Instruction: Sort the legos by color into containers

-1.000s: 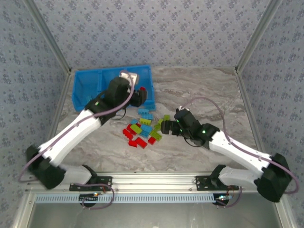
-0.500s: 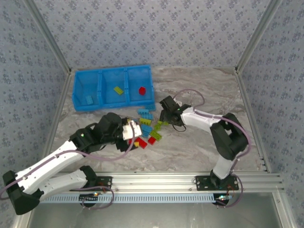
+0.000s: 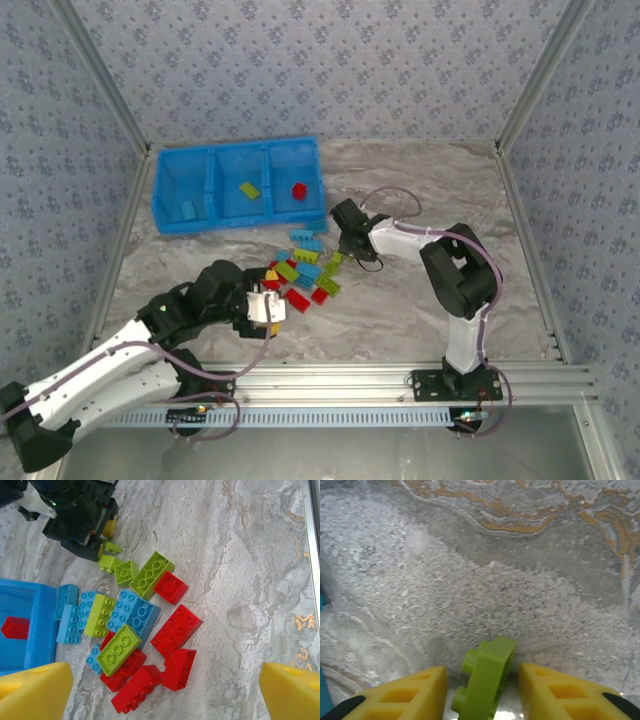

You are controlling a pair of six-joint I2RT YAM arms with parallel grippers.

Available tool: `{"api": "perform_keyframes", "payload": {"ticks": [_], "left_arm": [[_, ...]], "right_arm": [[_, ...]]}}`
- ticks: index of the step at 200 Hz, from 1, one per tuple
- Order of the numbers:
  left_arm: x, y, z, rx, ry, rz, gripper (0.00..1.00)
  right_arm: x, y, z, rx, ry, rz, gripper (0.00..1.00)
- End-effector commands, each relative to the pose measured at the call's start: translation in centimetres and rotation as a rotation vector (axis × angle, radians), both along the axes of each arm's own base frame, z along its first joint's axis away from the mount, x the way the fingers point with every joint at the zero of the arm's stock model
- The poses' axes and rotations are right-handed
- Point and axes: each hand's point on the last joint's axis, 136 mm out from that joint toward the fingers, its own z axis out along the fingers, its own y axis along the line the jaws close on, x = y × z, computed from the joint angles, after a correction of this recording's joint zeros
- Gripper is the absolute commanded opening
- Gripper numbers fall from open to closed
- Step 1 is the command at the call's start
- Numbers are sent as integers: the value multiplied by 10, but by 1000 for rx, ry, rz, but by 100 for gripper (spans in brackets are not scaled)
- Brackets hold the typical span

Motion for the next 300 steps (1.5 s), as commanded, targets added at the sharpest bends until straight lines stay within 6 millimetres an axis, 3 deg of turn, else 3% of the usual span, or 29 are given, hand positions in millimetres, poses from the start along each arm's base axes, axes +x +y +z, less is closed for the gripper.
{"api": "perform_keyframes", "payload": {"ticks": [1, 20, 34, 52, 69, 86, 93, 96, 103, 111, 129, 133, 159, 185, 219, 223, 241, 272, 300], "left_arm": [[3, -4, 5, -32, -49, -31, 97], [14, -4, 8, -47, -51, 32, 98], [29, -2, 17, -92, -54, 114, 99], [65, 7, 51, -267, -85, 342, 99], [100, 35, 92, -475, -105, 616, 99], [122, 68, 114, -591, -89, 803, 99], [126, 74, 116, -604, -73, 835, 99], [127, 76, 115, -603, -65, 839, 99], [129, 76, 111, -588, -49, 840, 99], [128, 73, 106, -562, -27, 833, 99], [125, 65, 98, -524, 7, 802, 99], [123, 62, 97, -519, 10, 787, 99], [104, 41, 84, -443, 62, 611, 99], [92, 33, 74, -381, 79, 529, 99], [89, 31, 68, -344, 66, 511, 99], [88, 31, 66, -338, 67, 508, 99], [85, 28, 63, -320, 67, 482, 99], [71, 19, 55, -289, 82, 382, 99], [69, 19, 51, -270, 77, 374, 99]], "right_arm": [[-16, -17, -1, -2, 27, -37, 39], [-7, -14, 38, 53, -91, -9, 29], [-1, -9, 74, 79, -180, 32, 26], [1, 6, 126, 100, -310, 120, 23], [-5, 38, 171, 143, -446, 227, 15], [-6, 61, 196, 114, -539, 333, 19], [-7, 55, 189, 59, -525, 328, 30], [-2, 54, 201, 54, -543, 308, 36], [1, 37, 195, -3, -504, 246, 53], [0, 15, 179, -48, -430, 177, 62], [1, -11, 145, -3, -305, 102, 68], [-4, -17, 127, 5, -262, 99, 68], [-18, -13, 77, 99, -105, 161, 69], [-22, -4, 50, 67, -4, 188, 69], [-18, 4, 18, 45, 74, 144, 68], [-10, 8, 24, 48, 54, 138, 67], [-6, 3, 14, -2, 64, 109, 65], [-8, 4, -5, -9, 99, 112, 52], [-12, -1, -9, -13, 108, 89, 40]]}}
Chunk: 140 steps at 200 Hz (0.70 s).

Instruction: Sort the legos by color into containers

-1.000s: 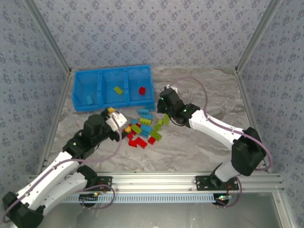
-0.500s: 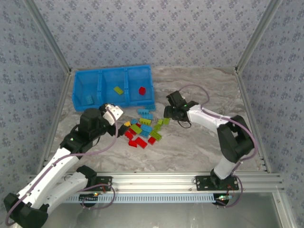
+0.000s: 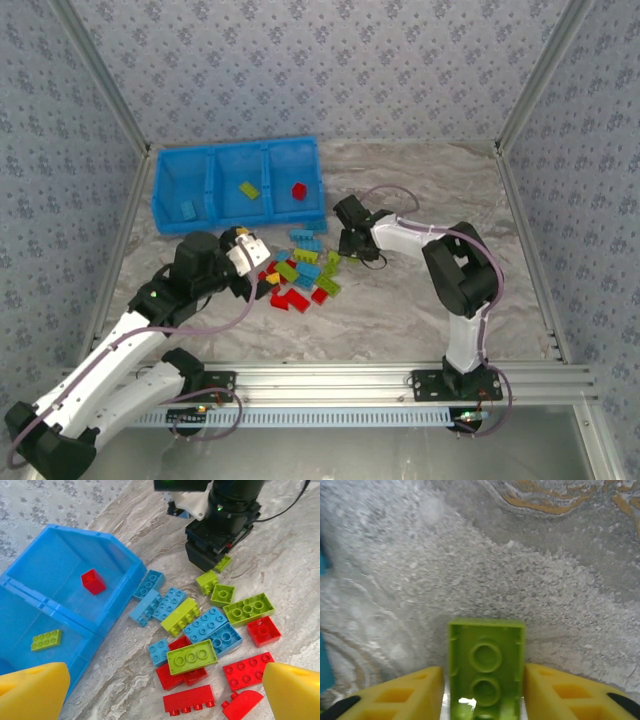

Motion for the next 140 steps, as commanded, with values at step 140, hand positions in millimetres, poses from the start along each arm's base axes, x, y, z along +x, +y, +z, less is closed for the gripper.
{"api": "perform_keyframes", "payload": {"ticks": [140], "left_arm": [[65, 156, 74, -310, -110, 929, 98]], "right_arm": [[13, 205, 218, 246, -817, 706, 22]]}}
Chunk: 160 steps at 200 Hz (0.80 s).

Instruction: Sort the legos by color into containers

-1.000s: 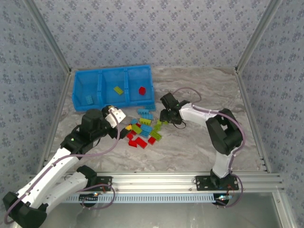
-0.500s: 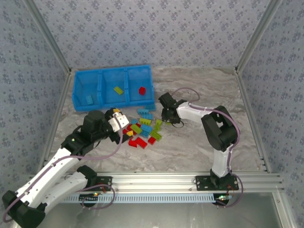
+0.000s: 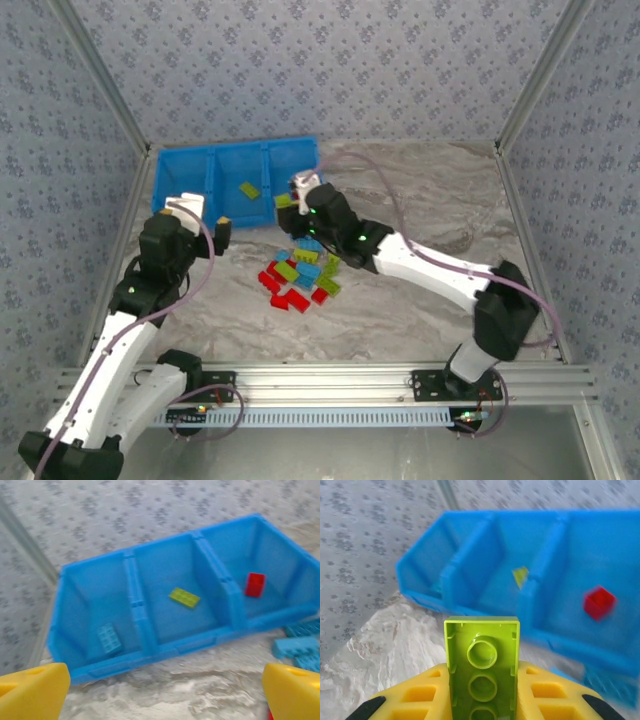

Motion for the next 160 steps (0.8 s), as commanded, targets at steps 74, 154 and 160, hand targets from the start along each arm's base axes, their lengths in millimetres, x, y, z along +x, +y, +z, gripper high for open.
{"api": "perform_keyframes", "payload": {"ticks": [74, 154, 160], "left_arm": [[-4, 17, 13, 16, -52, 74, 99], [1, 13, 4, 34, -20, 55, 99], [1, 12, 3, 33, -17, 51, 99]], "right_arm": [[127, 98, -83, -254, -137, 113, 35], [104, 66, -54, -301, -127, 105, 52], [98, 57, -40, -293, -139, 97, 52]]}}
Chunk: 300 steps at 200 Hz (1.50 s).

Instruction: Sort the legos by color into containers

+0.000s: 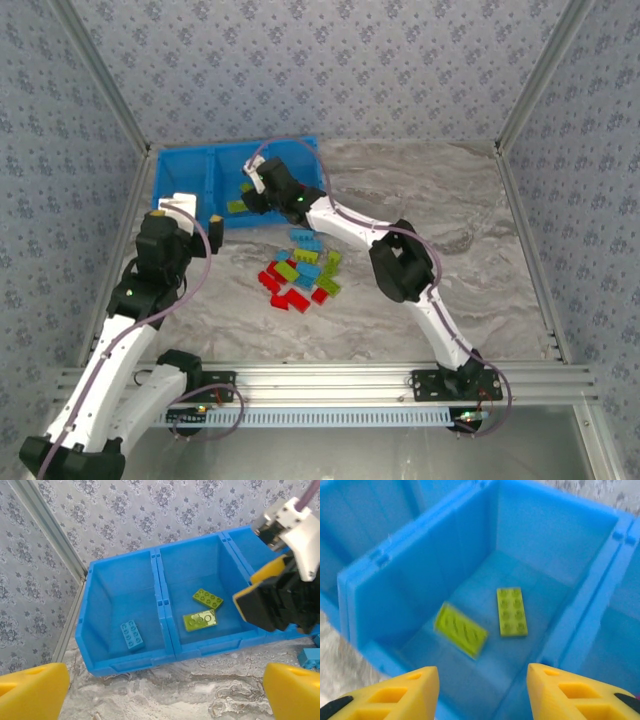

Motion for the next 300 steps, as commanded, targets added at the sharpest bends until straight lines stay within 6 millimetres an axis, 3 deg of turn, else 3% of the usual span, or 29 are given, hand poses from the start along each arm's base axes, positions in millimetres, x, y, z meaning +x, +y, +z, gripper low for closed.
{"api": "perform_keyframes", "payload": {"ticks": [1, 30, 53, 77, 78, 90, 107, 123, 138, 168, 189, 206, 256, 300], "left_arm": [[2, -2, 0, 6, -4, -13, 99], [5, -5, -5, 1, 16, -17, 99], [10, -10, -14, -8, 57, -27, 99], [13, -28, -14, -153, 149, -60, 99], [13, -29, -13, -170, 155, -56, 99], [9, -40, -12, -348, 239, -25, 99], [2, -68, -28, -576, 379, -7, 98], [-6, -98, -51, -672, 471, 21, 93], [-14, -122, -72, -674, 524, 68, 86], [-28, -156, -122, -643, 680, 162, 84], [-33, -171, -158, -678, 802, 245, 83], [-32, -171, -179, -652, 847, 325, 83], [-18, -181, -212, -566, 893, 370, 82], [-9, -183, -227, -480, 908, 378, 67]], "right_arm": [[-24, -25, 63, 22, -65, 5, 52], [-72, -76, 95, 36, -55, -5, 56], [-118, -116, 97, 39, 18, -1, 62], [-165, -154, 80, 45, 139, -9, 66], [-171, -159, 70, 33, 160, -10, 66], [-192, -175, 54, 23, 226, -16, 67], [-221, -196, 40, 13, 320, -18, 70], [-239, -216, 28, 0, 379, -60, 74], [-243, -234, 20, 12, 406, -131, 78], [-239, -257, 11, 72, 429, -242, 86], [-234, -271, 7, 107, 443, -303, 89], [-230, -282, 7, 129, 451, -342, 90], [-227, -308, 7, 185, 453, -430, 91], [-228, -323, 1, 201, 459, -490, 92]]}}
